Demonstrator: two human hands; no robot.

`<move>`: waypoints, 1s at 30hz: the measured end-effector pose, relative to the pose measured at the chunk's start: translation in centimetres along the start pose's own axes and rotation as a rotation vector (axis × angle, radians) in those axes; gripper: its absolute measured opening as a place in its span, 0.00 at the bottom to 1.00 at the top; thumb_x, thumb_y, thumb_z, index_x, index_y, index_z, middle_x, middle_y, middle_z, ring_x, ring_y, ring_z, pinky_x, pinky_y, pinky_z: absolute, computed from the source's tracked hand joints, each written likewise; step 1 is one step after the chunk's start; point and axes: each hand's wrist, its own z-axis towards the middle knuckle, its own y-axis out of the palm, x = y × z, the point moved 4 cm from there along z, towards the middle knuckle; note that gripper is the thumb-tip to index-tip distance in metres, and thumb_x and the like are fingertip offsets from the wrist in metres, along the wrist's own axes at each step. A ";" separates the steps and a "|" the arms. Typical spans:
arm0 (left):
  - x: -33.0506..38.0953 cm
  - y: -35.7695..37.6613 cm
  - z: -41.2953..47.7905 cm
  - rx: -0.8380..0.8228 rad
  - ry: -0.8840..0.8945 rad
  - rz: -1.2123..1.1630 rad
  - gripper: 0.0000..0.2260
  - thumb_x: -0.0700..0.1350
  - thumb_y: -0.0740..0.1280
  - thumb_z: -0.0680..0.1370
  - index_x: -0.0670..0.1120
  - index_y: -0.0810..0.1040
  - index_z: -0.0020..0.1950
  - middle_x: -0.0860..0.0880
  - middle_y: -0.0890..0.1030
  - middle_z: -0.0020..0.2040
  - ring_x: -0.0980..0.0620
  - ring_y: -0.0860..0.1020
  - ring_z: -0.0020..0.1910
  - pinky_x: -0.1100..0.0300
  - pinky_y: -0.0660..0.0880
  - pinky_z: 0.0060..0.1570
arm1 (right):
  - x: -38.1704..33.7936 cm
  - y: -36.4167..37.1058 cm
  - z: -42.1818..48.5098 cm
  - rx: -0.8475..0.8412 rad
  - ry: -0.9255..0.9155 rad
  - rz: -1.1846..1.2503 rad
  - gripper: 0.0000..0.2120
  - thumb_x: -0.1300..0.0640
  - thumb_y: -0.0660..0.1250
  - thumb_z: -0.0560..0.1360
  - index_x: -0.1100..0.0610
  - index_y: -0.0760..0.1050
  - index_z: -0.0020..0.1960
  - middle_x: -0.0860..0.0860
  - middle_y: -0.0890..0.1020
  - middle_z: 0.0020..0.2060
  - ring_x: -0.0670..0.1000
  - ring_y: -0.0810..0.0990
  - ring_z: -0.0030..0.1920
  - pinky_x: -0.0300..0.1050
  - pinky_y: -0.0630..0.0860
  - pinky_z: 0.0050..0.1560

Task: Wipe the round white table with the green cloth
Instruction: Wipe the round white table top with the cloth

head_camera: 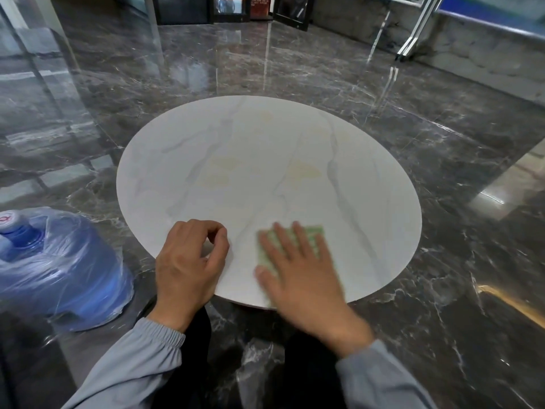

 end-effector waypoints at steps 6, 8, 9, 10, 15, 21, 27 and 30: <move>-0.3 0.1 0.0 -0.003 0.019 -0.020 0.06 0.46 0.68 0.81 0.46 0.81 0.48 0.53 0.80 0.41 0.50 0.74 0.42 0.55 0.70 0.43 | 1.4 -0.7 -0.4 0.014 -0.138 0.045 0.29 0.32 0.42 0.83 0.31 0.41 0.82 0.36 0.43 0.83 0.45 0.36 0.82 0.49 0.31 0.79; -0.4 0.1 0.0 -0.011 0.021 -0.029 0.06 0.47 0.67 0.81 0.47 0.81 0.48 0.54 0.80 0.42 0.51 0.73 0.42 0.56 0.70 0.43 | 7.9 -1.5 0.9 -0.005 0.064 0.024 0.28 0.33 0.43 0.83 0.32 0.41 0.82 0.38 0.44 0.83 0.47 0.39 0.83 0.51 0.36 0.80; -0.3 0.2 0.0 -0.016 0.019 -0.026 0.06 0.47 0.67 0.81 0.47 0.81 0.48 0.54 0.79 0.42 0.52 0.73 0.42 0.57 0.69 0.43 | 11.2 -1.8 1.4 -0.035 0.177 0.014 0.29 0.33 0.42 0.83 0.33 0.41 0.82 0.39 0.44 0.83 0.48 0.40 0.83 0.54 0.38 0.81; -0.3 0.2 0.0 -0.019 0.013 -0.021 0.06 0.48 0.67 0.81 0.48 0.81 0.48 0.54 0.79 0.42 0.53 0.72 0.42 0.58 0.68 0.42 | 14.0 -2.3 1.7 -0.064 0.281 0.014 0.29 0.33 0.41 0.82 0.34 0.40 0.82 0.40 0.44 0.84 0.49 0.39 0.83 0.57 0.40 0.81; -0.4 0.2 0.0 0.004 0.011 0.000 0.06 0.48 0.66 0.81 0.49 0.80 0.47 0.55 0.78 0.41 0.56 0.69 0.42 0.62 0.63 0.42 | 12.5 -1.8 3.2 -0.070 0.369 0.052 0.30 0.34 0.41 0.83 0.35 0.37 0.82 0.42 0.40 0.84 0.51 0.36 0.83 0.62 0.36 0.80; -0.2 0.2 0.1 0.013 0.032 0.012 0.05 0.46 0.68 0.81 0.48 0.81 0.47 0.54 0.80 0.41 0.52 0.73 0.42 0.61 0.65 0.43 | -3.5 1.1 -1.3 -0.011 -0.233 0.048 0.30 0.31 0.40 0.83 0.35 0.40 0.83 0.40 0.42 0.84 0.47 0.32 0.82 0.57 0.28 0.78; -0.3 0.1 0.1 -0.030 0.028 0.004 0.04 0.46 0.68 0.81 0.48 0.81 0.48 0.55 0.79 0.42 0.55 0.71 0.42 0.62 0.63 0.41 | 8.7 -1.5 1.2 -0.020 0.075 0.017 0.29 0.32 0.40 0.81 0.31 0.40 0.81 0.38 0.45 0.83 0.47 0.40 0.83 0.52 0.37 0.80; -0.3 0.3 0.1 -0.041 0.014 0.018 0.05 0.48 0.67 0.81 0.49 0.81 0.47 0.57 0.77 0.41 0.58 0.69 0.41 0.62 0.63 0.41 | 15.9 -2.7 1.8 -0.049 0.367 0.033 0.30 0.33 0.42 0.82 0.35 0.41 0.83 0.41 0.45 0.84 0.49 0.41 0.84 0.59 0.41 0.81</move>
